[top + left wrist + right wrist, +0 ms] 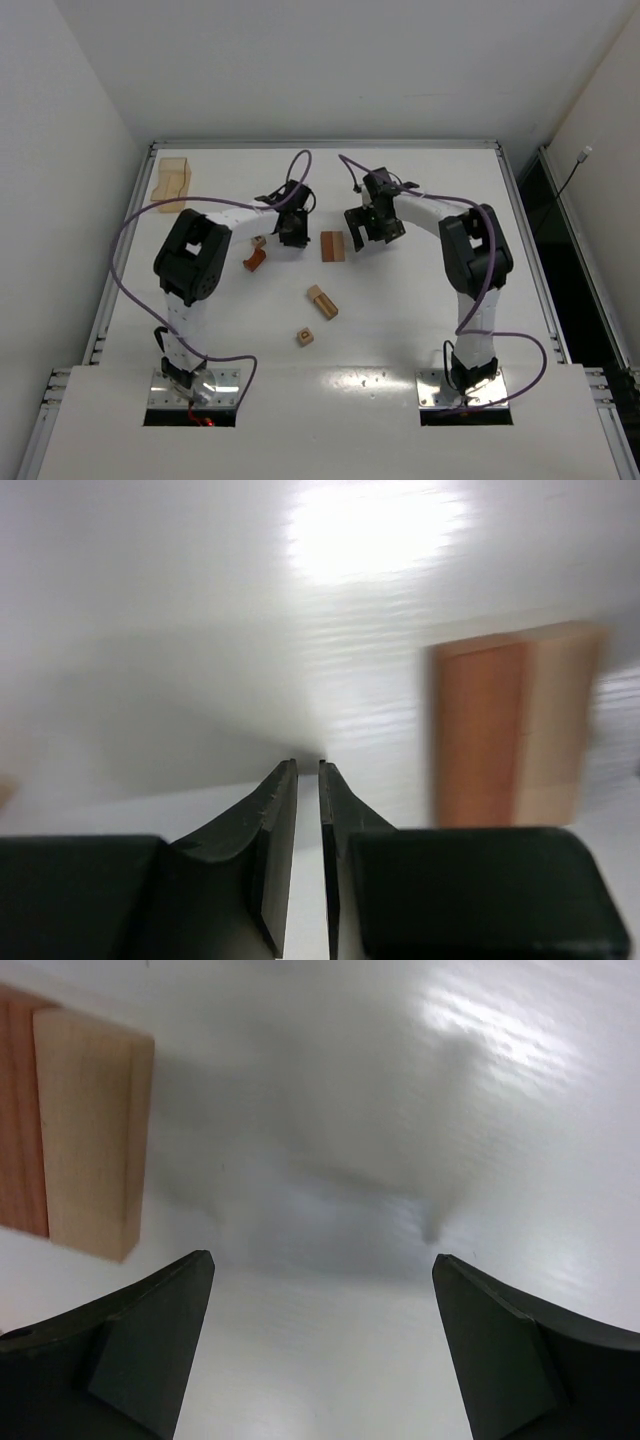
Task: Build the wood block tower
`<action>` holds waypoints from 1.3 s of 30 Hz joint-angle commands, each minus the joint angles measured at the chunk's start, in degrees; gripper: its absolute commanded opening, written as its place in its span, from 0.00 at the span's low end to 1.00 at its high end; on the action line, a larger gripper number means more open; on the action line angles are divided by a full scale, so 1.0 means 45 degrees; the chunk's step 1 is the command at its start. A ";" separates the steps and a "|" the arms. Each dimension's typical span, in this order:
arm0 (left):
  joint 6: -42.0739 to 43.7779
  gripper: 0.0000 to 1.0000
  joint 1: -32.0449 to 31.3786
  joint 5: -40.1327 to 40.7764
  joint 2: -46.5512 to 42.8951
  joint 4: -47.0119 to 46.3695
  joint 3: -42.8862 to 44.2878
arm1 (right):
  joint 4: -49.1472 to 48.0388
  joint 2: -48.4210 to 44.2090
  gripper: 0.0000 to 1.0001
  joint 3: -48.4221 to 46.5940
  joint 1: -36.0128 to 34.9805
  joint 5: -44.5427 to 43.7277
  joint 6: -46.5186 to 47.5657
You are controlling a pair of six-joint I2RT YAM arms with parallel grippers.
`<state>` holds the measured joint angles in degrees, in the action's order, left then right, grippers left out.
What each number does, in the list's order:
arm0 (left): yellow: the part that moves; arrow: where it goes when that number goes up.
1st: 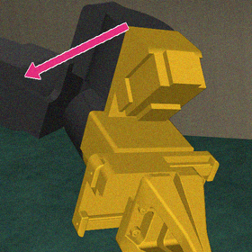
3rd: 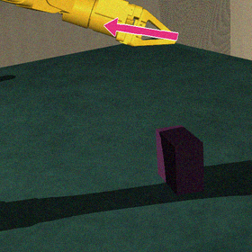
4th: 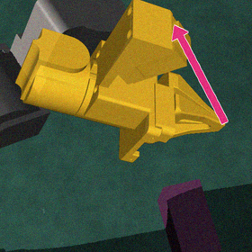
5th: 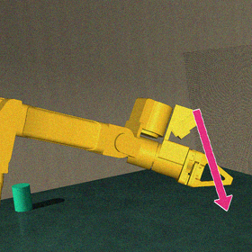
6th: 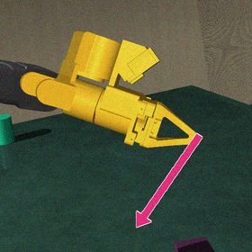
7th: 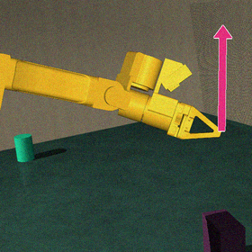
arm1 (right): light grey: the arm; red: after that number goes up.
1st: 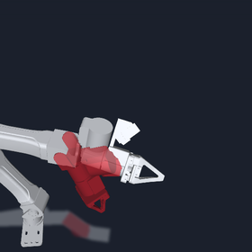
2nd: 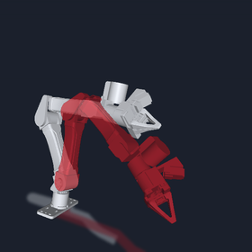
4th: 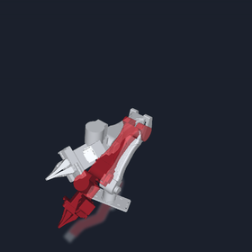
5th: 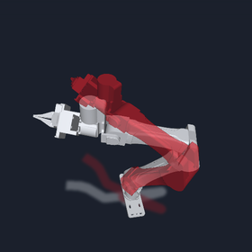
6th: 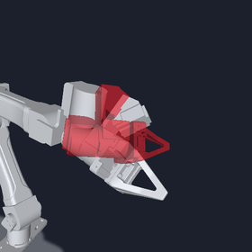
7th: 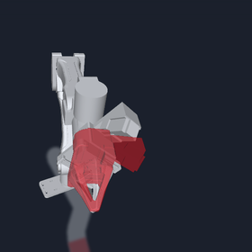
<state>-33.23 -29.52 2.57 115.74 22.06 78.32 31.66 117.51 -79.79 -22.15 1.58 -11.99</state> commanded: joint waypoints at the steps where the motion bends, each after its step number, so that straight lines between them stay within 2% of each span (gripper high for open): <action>1: 0.0449 0.12 0.0700 0.0718 -0.1693 0.0274 -0.0822 | -0.0336 -0.2126 0.88 0.0561 0.0177 -0.0333 0.0397; 3: 0.1479 0.19 0.1031 0.0388 -0.3113 0.0273 -0.1193 | -0.0473 -0.3043 0.88 0.1088 0.0177 0.0753 0.0884; 4: 0.1873 0.35 0.1148 -0.0271 -0.3606 0.0273 -0.1330 | -0.0628 -0.4092 0.87 0.1303 0.0177 0.1322 0.1660; 5: 0.2109 0.44 0.1149 -0.0278 -0.4095 0.0273 -0.1467 | -0.0745 -0.4624 0.87 0.1866 -0.0075 0.2256 0.2093; 6: 0.2614 0.50 0.1497 -0.0761 -0.5066 0.0273 -0.1835 | -0.0746 -0.5500 0.87 0.2084 -0.0425 0.2458 0.2774; 8: 0.2950 0.57 0.1773 -0.0901 -0.5854 0.0447 -0.2111 | -0.0165 -0.5975 0.87 0.2397 -0.1670 0.3024 0.3443; 10: 0.3186 0.58 0.2280 -0.0903 -0.6653 0.1032 -0.2230 | -0.0024 -0.6250 0.87 0.2671 -0.2515 0.3319 0.3931; 14: 0.3692 0.61 0.3666 -0.0650 -0.7709 0.2048 -0.2230 | -0.0433 -0.6563 0.86 0.3336 -0.4719 0.2619 0.4070; 15: 0.3848 0.61 0.4326 -0.0649 -0.7868 0.2282 -0.2075 | -0.0589 -0.6447 0.84 0.3336 -0.5054 0.2423 0.4070; 20: 0.4553 0.61 0.5718 -0.0532 -0.8863 0.3007 -0.1937 | -0.0707 -0.5277 0.84 0.2830 -0.6949 0.1017 0.3156; 24: 0.4670 0.62 0.6148 -0.0395 -0.9645 0.3007 -0.2230 | -0.0707 -0.4046 0.84 0.2127 -0.7128 0.0410 0.2353; 33: 0.4670 0.62 0.6520 -0.0512 -0.9627 0.3007 -0.2640 | -0.0043 -0.2130 0.82 0.0856 -0.7128 -0.0311 0.1102; 39: 0.4553 0.62 0.6774 -0.0649 -0.9354 0.2773 -0.2640 | 0.0211 -0.1407 0.74 0.0348 -0.6991 -0.0313 0.0711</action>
<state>-12.69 -0.05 0.60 73.30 35.88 66.24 32.16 110.17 -75.42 -53.98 1.32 -6.55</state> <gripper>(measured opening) 0.620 0.756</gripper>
